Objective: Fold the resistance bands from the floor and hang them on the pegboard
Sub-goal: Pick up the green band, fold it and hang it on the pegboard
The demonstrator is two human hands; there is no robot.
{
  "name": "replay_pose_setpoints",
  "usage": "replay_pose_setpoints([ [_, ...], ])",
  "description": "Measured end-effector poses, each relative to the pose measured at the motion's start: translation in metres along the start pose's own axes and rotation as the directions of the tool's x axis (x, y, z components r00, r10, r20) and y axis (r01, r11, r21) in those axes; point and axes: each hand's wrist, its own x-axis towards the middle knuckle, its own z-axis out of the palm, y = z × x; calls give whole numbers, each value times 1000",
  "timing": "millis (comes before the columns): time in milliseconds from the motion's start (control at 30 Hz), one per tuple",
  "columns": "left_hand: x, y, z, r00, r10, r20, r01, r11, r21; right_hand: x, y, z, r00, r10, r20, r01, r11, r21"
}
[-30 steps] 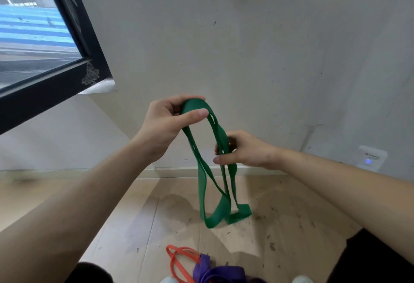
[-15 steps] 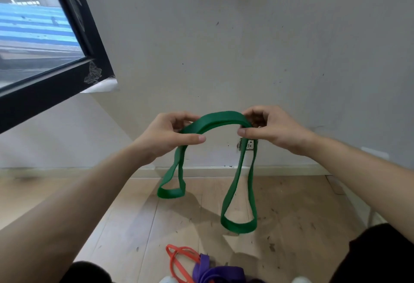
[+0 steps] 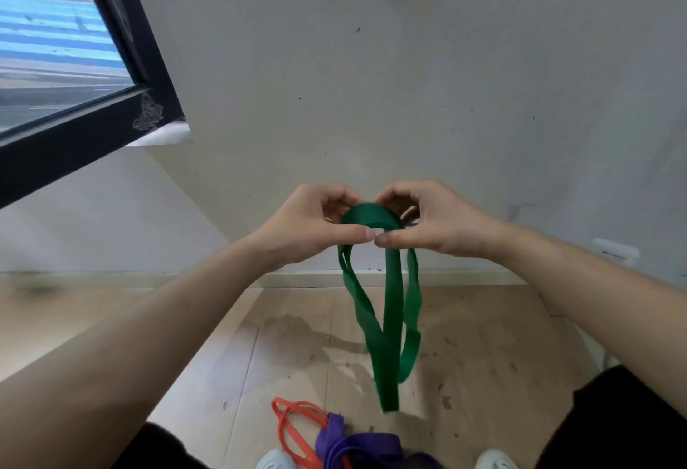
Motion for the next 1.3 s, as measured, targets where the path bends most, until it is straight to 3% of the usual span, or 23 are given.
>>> replay_pose_setpoints([
  [67,0,1,1,1000,8,-30,-8,1000,-5,0,6,2,998,42,56,-40,998,-40],
  [267,-3,6,-2,996,37,-87,-46,994,-97,-1,15,7,985,110,131,-123,988,92],
  [600,-5,7,-9,986,88,-140,-114,974,-197,1,-1,11,999,25,-29,-13,933,360],
  [733,-5,3,-10,988,105,-111,-122,980,-158,1,-13,5,990,-39,-135,73,964,257],
  [967,0,-2,-2,981,54,-188,-90,979,-184,0,-16,-6,979,-113,-167,130,987,99],
  [1033,3,-6,3,985,49,-165,-78,982,-175,0,-18,-10,977,-127,-170,143,986,88],
  [1300,9,-29,43,994,-99,41,103,988,-114,-4,-19,-34,949,-103,-299,206,918,338],
])
